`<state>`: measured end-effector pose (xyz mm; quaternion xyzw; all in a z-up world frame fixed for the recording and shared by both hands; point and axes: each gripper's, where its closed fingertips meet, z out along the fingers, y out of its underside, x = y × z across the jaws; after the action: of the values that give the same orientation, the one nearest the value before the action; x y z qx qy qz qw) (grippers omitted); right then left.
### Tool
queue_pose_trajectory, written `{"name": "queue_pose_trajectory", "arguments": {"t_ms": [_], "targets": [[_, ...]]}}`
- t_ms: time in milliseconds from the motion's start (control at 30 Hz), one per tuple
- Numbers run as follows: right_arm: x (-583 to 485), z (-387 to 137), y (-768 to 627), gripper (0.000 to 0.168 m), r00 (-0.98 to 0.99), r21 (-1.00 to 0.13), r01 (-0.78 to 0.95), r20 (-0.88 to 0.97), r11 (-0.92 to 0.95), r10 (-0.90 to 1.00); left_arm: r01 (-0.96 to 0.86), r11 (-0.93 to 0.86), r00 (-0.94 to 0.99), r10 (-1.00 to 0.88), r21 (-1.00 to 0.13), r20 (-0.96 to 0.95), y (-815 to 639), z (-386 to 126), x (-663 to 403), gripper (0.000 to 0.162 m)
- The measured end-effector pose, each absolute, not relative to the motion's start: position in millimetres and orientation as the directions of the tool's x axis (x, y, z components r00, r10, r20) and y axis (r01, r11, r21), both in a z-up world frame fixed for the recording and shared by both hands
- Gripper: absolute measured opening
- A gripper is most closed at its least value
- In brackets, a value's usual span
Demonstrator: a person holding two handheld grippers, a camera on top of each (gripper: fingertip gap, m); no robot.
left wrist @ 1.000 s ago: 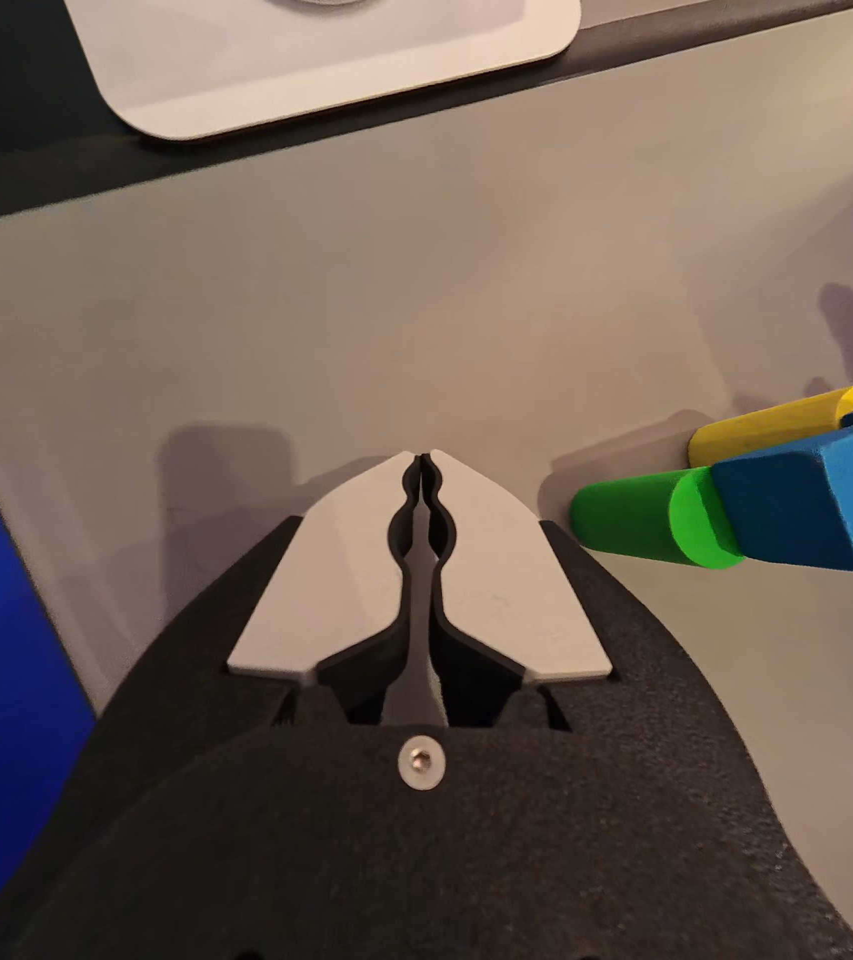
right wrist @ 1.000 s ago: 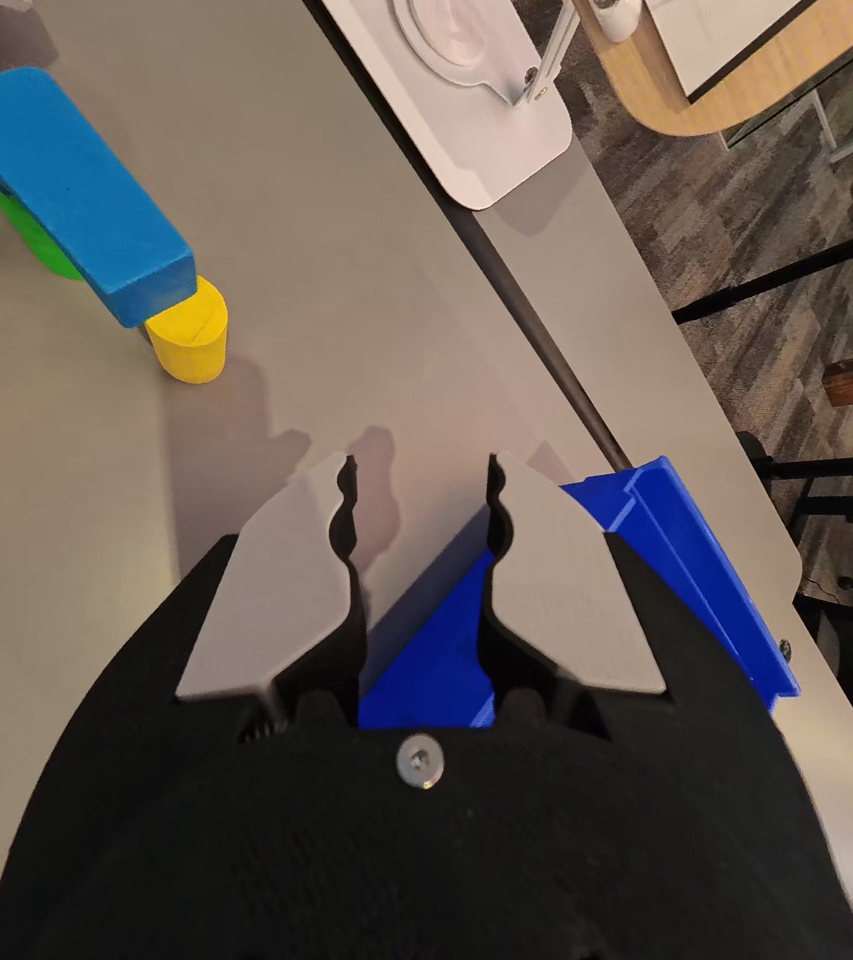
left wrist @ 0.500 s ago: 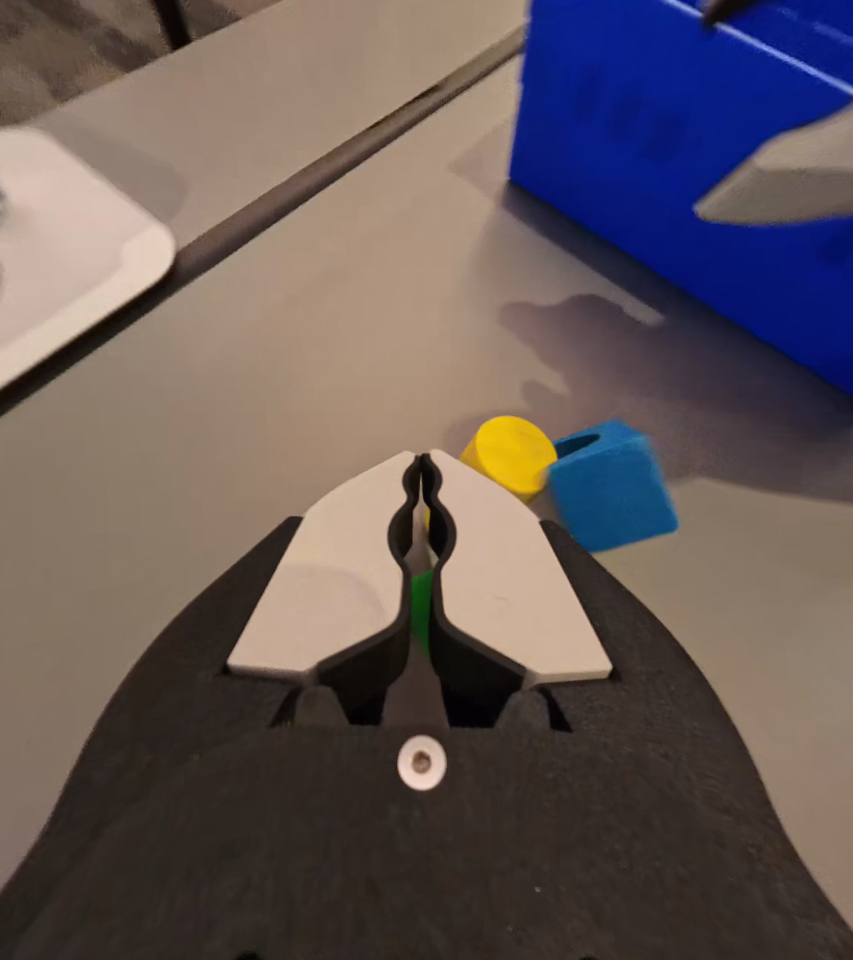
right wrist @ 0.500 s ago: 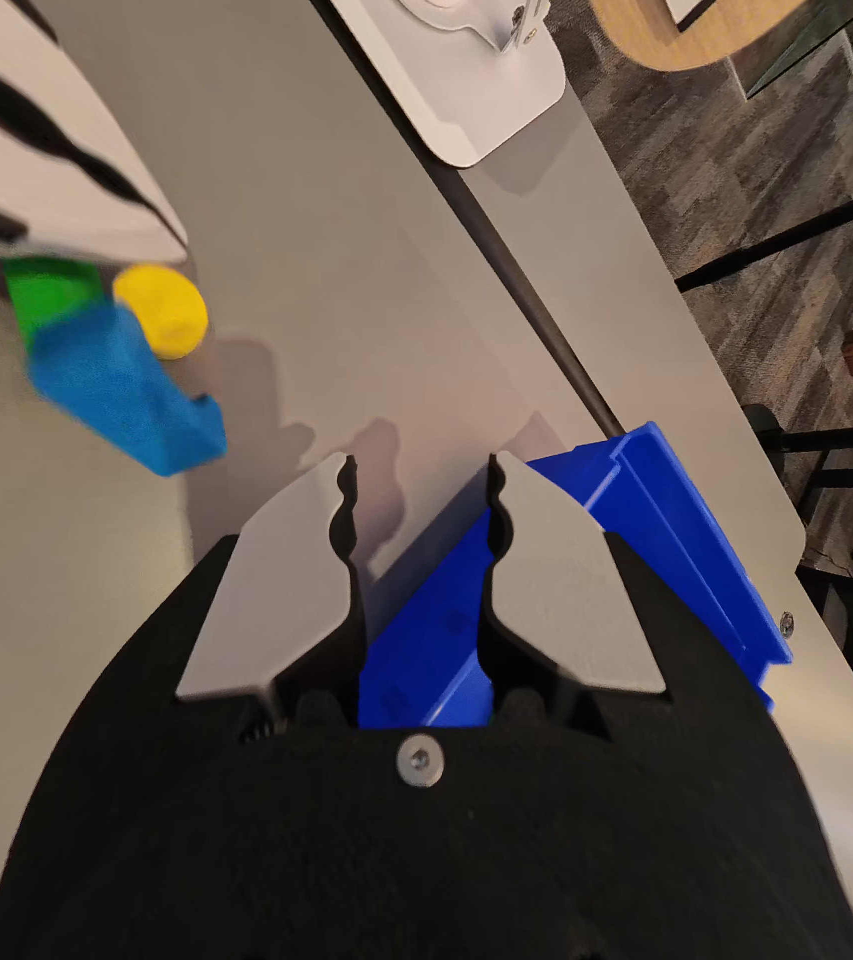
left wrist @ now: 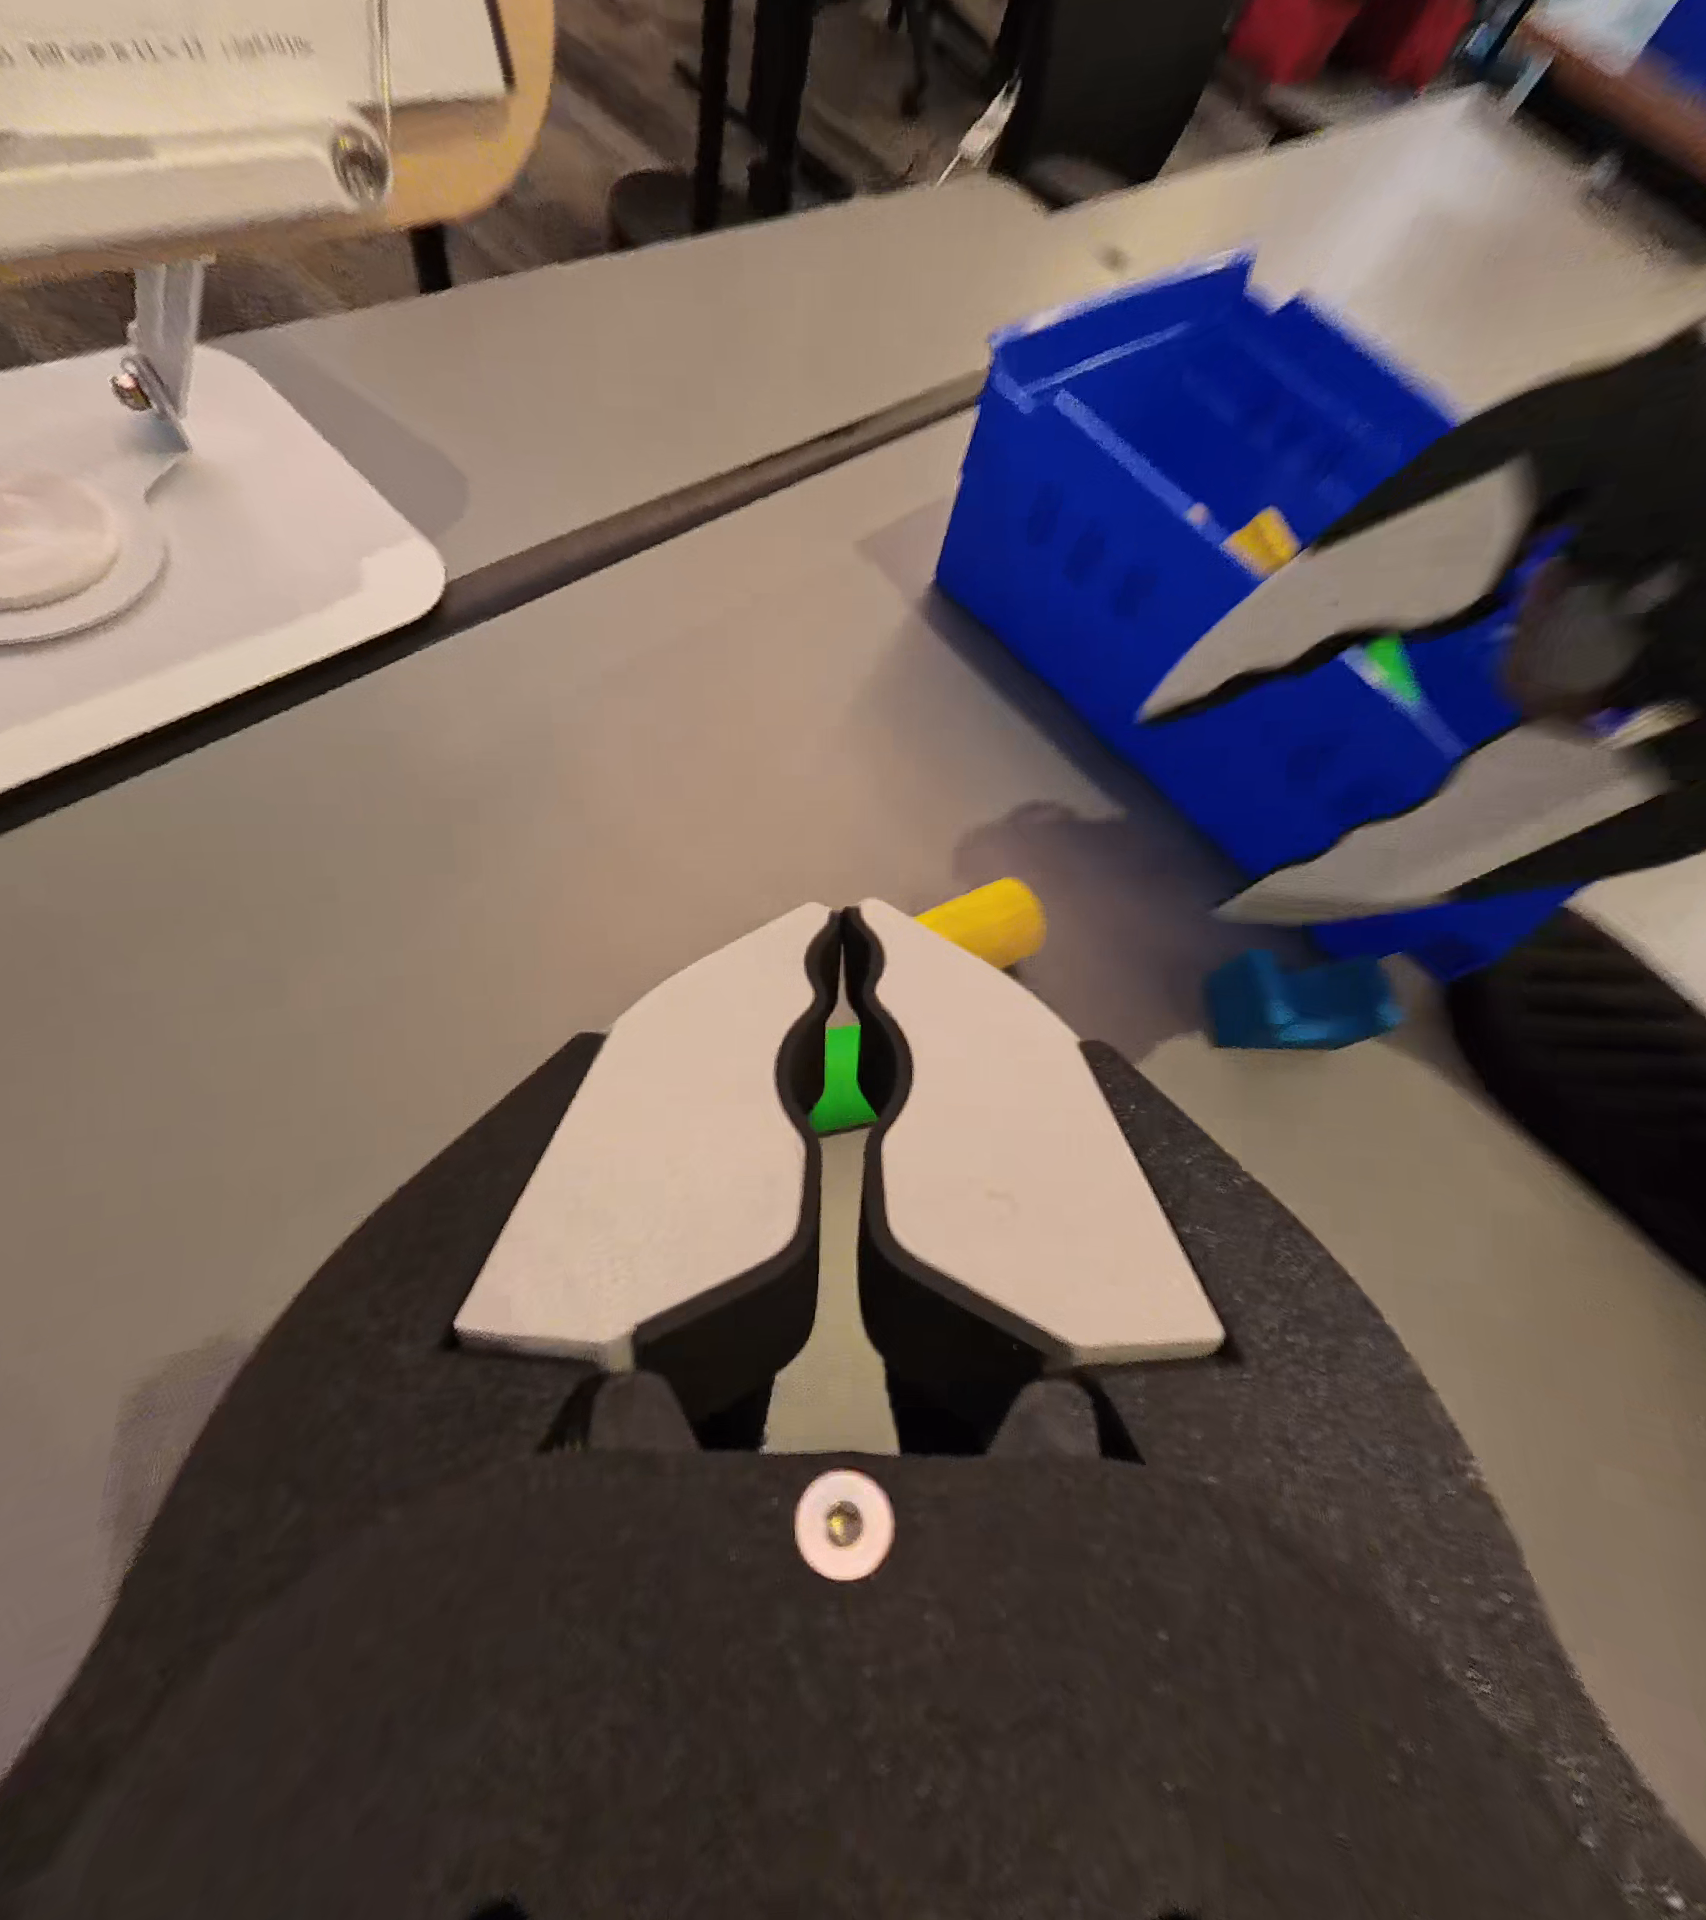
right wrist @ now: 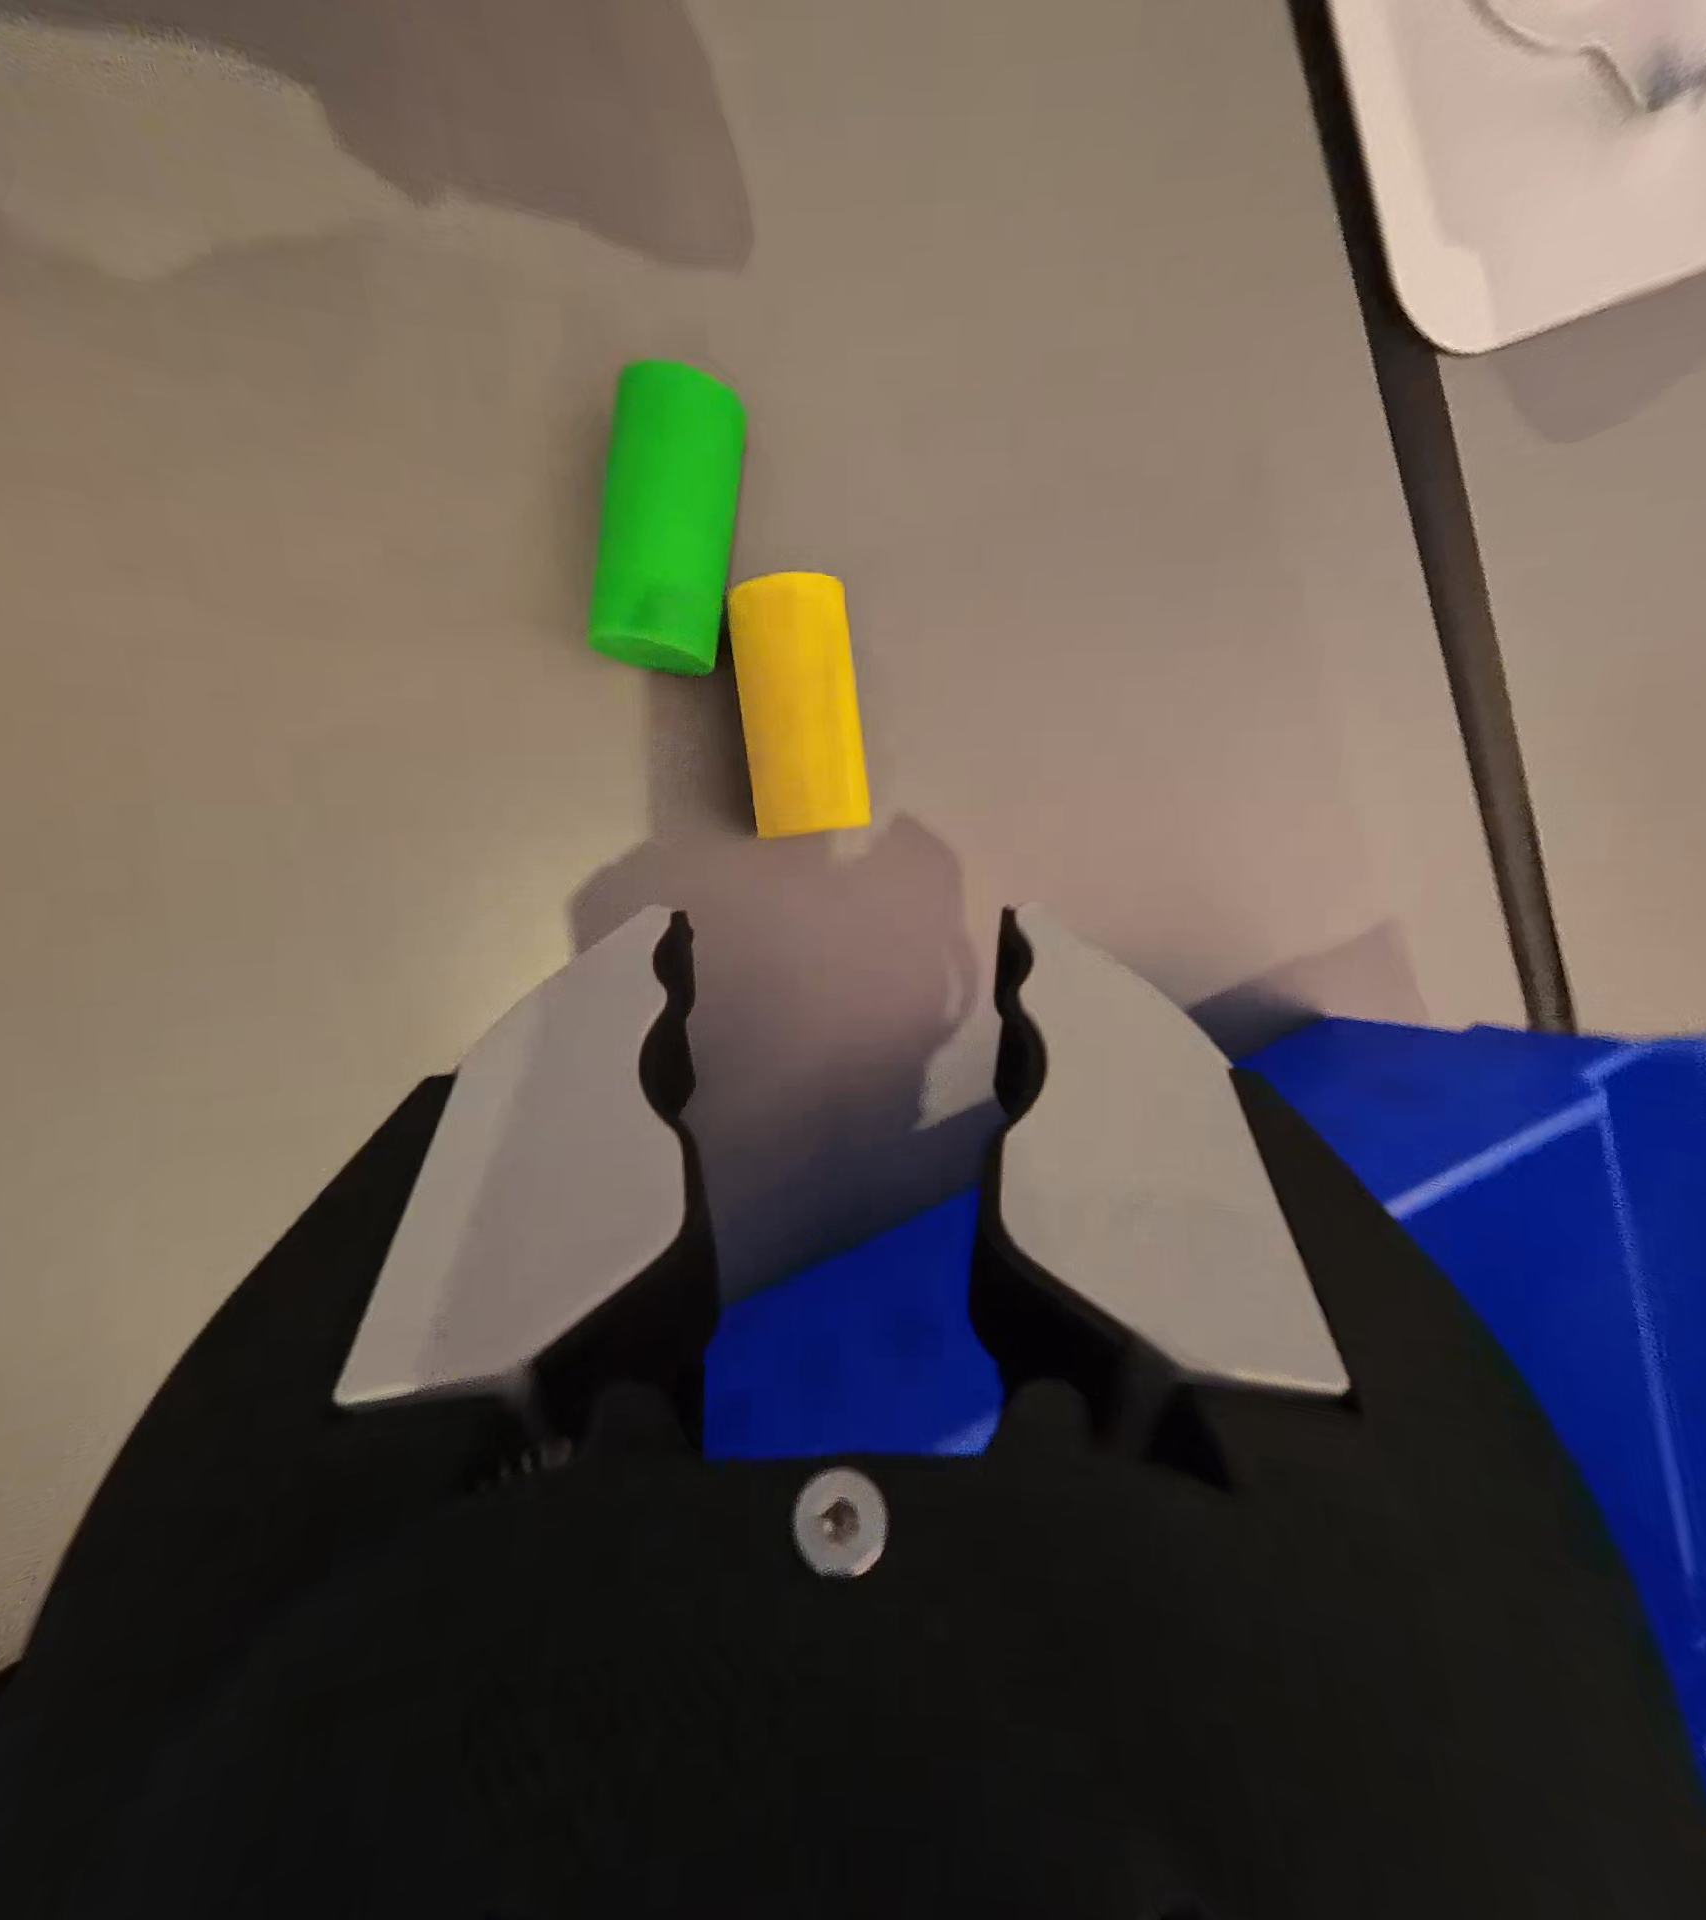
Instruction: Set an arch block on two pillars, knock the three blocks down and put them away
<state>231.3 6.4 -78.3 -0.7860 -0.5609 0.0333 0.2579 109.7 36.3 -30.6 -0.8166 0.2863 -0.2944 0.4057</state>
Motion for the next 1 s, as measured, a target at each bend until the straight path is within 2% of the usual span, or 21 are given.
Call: {"name": "queue_pose_trajectory", "arguments": {"t_ms": [100, 200, 300, 367, 433, 567, 700, 867, 1000], "targets": [[204.9, -98.0, 12.1, 0.057, 0.333, -0.459, 0.866, 0.236, -0.197, 0.913, -0.132, -0.502, 0.628, -0.709, -0.855, 0.32, 29.9, -2.7, 103.4, 0.0], [198.1, -125.0, 25.8, 0.057, 0.389, -0.402, 0.874, 0.24, -0.274, 0.89, -0.096, -0.458, 0.662, -0.693, -0.884, 0.287, 33.0, 16.2, 88.4, 0.001], [200.3, -149.4, 30.7, 0.056, 0.447, -0.354, 0.862, 0.191, -0.363, 0.874, -0.089, -0.417, 0.696, -0.676, -0.904, 0.243, 36.2, 27.8, 74.7, 0.011], [206.0, -156.3, 26.7, 0.035, 0.479, -0.314, 0.852, 0.14, -0.42, 0.867, -0.121, -0.389, 0.75, -0.639, -0.913, 0.173, 42.3, 27.8, 62.8, 0.024], [205.3, -148.0, 25.6, 0.034, 0.496, -0.339, 0.835, 0.122, -0.434, 0.859, -0.177, -0.354, 0.809, -0.583, -0.918, 0.069, 50.1, 26.7, 50.6, 0.032], [208.0, -124.1, 27.1, 0.034, 0.535, -0.403, 0.795, 0.115, -0.453, 0.837, -0.363, -0.336, 0.887, -0.412, -0.869, -0.211, 62.4, 22.1, 17.5, 0.032], [223.5, -85.7, 27.6, 0.034, 0.583, -0.477, 0.745, 0.127, -0.466, 0.803, -0.531, -0.343, 0.847, -0.246, -0.775, -0.472, 65.3, 27.6, -11.6, 0.031], [287.6, -19.4, 30.3, 0.034, 0.724, -0.581, 0.632, 0.206, -0.513, 0.659, -0.649, -0.358, 0.75, -0.158, -0.671, -0.642, 61.7, 29.9, -21.0, 0.028], [369.4, -12.4, 26.9, 0.034, 0.862, -0.551, 0.492, 0.197, -0.674, 0.468, -0.676, -0.372, 0.724, -0.178, -0.636, -0.666, 60.2, 22.5, -16.7, 0.028]]}}
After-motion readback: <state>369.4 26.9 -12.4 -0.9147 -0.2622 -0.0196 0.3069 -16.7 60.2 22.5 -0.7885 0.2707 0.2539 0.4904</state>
